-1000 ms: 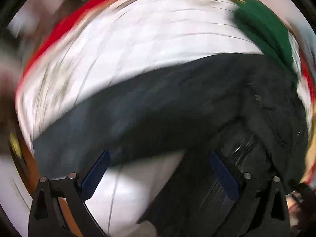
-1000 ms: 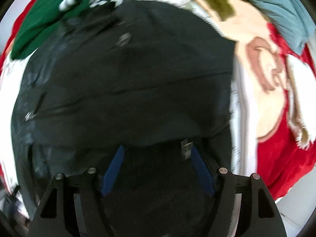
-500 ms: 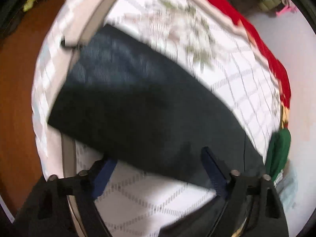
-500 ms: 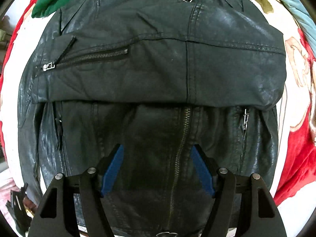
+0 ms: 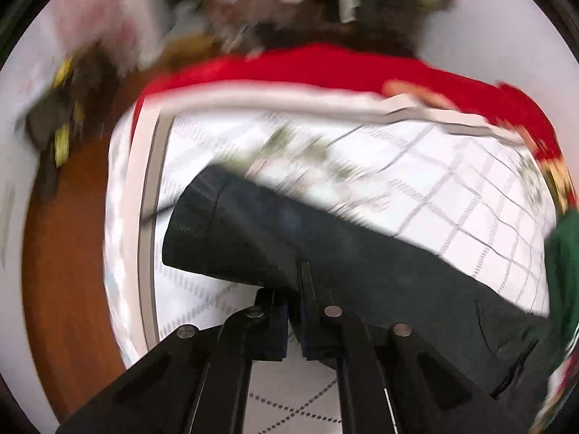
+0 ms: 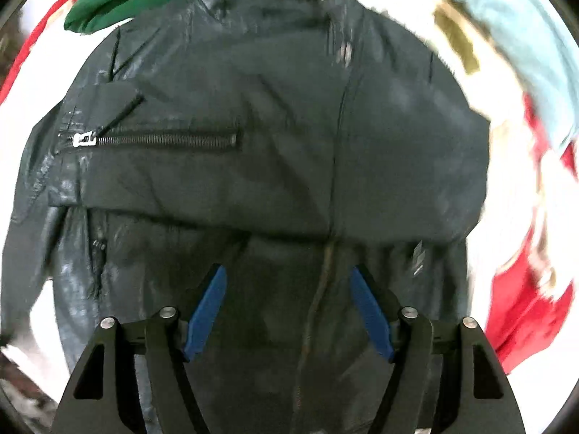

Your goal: Fold large clothes

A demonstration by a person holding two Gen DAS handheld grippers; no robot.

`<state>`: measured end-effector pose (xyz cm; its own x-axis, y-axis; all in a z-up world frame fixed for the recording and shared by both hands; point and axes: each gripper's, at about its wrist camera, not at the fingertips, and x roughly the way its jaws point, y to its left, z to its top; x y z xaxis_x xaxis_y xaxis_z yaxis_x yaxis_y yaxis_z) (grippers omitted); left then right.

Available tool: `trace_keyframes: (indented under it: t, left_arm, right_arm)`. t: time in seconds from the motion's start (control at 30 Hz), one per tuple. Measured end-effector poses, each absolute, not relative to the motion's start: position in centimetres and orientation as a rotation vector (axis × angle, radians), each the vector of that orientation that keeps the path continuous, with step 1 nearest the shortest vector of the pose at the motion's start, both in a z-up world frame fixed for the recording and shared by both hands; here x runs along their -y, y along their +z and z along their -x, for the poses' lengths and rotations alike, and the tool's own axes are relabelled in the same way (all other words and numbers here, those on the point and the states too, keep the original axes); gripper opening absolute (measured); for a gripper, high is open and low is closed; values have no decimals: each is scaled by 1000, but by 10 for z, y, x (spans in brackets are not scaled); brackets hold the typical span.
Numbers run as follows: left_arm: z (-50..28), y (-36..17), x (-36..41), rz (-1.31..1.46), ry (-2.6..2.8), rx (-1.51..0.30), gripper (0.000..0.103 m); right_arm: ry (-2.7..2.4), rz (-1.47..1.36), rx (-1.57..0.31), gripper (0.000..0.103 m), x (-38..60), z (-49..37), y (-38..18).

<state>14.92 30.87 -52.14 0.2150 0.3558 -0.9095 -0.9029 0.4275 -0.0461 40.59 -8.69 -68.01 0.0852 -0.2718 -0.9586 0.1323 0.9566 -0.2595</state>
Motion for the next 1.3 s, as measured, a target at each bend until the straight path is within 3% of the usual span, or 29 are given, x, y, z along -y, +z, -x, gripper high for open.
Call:
trace_keyframes:
  t: [0.03, 0.07, 0.23, 0.43, 0.8, 1.1, 1.3]
  left_arm:
    - [-157, -512, -302, 615, 956, -985, 1]
    - [-166, -504, -298, 555, 939, -980, 1]
    - [-218, -466, -274, 335, 806, -933, 1]
    - [-265, -432, -220, 192, 603, -880, 1]
    - [-321, -393, -30, 96, 49, -850, 0]
    - [-344, -432, 146, -16, -359, -1007, 1]
    - [-332, -491, 178, -88, -436, -1207, 8]
  right_arm:
    - [-308, 148, -1430, 93, 83, -409, -676]
    - [-312, 171, -1408, 93, 80, -411, -672]
    - [-349, 177, -1368, 93, 76, -426, -666]
    - [-386, 153, -1371, 93, 70, -449, -697]
    - [-468, -90, -1382, 93, 156, -437, -691]
    - [-748, -273, -1409, 93, 292, -352, -683]
    - [-783, -372, -1400, 93, 320, -322, -682]
